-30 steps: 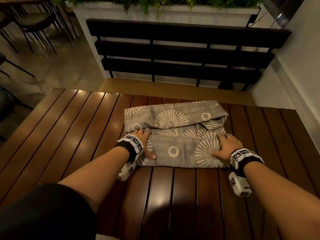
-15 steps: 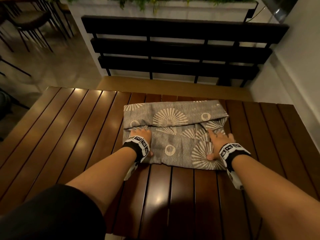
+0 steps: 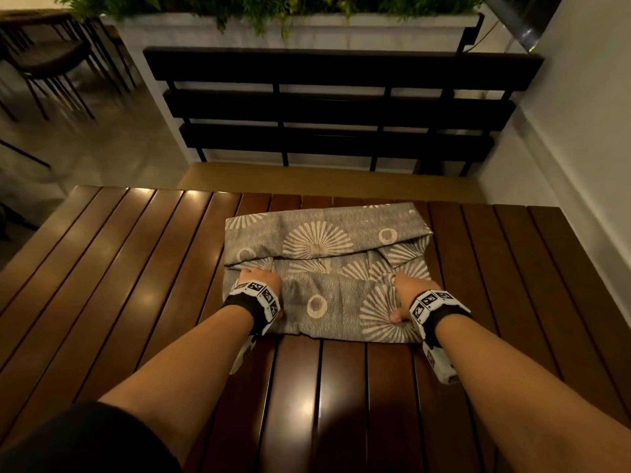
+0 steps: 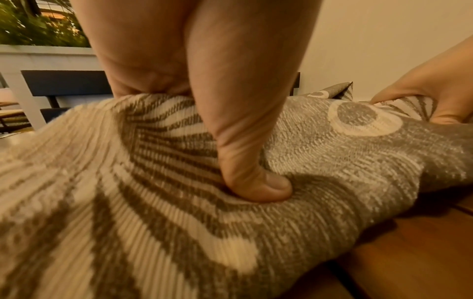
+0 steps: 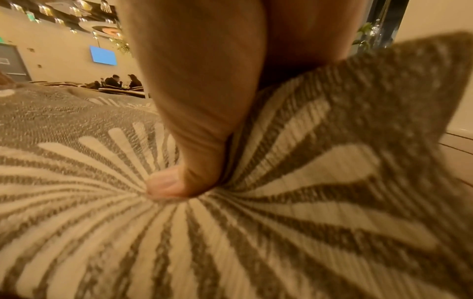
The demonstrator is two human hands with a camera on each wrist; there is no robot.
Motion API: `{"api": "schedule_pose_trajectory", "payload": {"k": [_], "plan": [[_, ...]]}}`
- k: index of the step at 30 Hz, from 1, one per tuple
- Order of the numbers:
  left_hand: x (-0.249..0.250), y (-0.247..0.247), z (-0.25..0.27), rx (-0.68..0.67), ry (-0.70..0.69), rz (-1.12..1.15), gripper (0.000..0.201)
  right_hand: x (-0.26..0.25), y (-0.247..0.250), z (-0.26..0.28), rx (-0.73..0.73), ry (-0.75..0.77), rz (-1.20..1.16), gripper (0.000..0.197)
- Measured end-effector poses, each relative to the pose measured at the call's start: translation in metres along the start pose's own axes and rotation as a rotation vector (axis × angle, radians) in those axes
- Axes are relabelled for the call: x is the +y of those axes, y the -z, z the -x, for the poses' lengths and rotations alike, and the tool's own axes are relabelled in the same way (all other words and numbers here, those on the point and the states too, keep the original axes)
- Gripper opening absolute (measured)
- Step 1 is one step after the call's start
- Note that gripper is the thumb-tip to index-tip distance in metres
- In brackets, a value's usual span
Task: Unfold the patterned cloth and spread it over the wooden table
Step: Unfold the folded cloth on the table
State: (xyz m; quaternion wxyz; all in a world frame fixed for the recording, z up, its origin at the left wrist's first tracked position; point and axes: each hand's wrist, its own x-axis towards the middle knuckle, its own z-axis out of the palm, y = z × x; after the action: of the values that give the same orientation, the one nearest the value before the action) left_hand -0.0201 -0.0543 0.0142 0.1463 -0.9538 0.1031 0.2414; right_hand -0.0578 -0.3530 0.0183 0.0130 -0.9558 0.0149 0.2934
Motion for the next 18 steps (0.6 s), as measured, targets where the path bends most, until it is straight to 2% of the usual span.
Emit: {"api": "schedule_pose_trajectory", "payload": {"k": [2, 5, 7, 9, 11, 13, 15, 16, 18], "plan": [[0.001, 0.002, 0.005, -0.012, -0.015, 0.002, 0.033, -0.001, -0.003, 0.0, 0.003, 0.051, 0.035, 0.068], [0.001, 0.007, 0.01, -0.012, -0.037, 0.034, 0.038, -0.007, -0.009, 0.004, 0.052, 0.113, 0.084, 0.052], [-0.002, 0.009, 0.013, 0.045, -0.049, 0.031, 0.036, -0.014, -0.01, 0.011, 0.102, 0.146, 0.063, 0.041], [-0.006, 0.006, 0.016, 0.14, -0.083, -0.01, 0.023, -0.02, -0.011, 0.02, 0.139, 0.174, 0.036, 0.035], [-0.013, 0.003, 0.027, 0.227, -0.146, -0.025, 0.018, -0.021, -0.012, 0.03, 0.114, 0.204, -0.025, 0.037], [-0.024, 0.001, 0.042, 0.279, -0.239, -0.008, 0.021, -0.021, -0.011, 0.041, 0.093, 0.251, -0.135, 0.038], [-0.034, -0.003, 0.065, 0.236, -0.343, 0.092, 0.03, -0.027, -0.007, 0.061, 0.068, 0.311, -0.198, 0.024], [-0.037, -0.005, 0.078, 0.18, -0.399, 0.155, 0.031, -0.032, -0.006, 0.072, 0.058, 0.335, -0.21, 0.016], [-0.034, -0.015, 0.101, 0.06, -0.518, 0.182, 0.026, -0.043, -0.009, 0.094, 0.014, 0.347, -0.199, 0.014]]}}
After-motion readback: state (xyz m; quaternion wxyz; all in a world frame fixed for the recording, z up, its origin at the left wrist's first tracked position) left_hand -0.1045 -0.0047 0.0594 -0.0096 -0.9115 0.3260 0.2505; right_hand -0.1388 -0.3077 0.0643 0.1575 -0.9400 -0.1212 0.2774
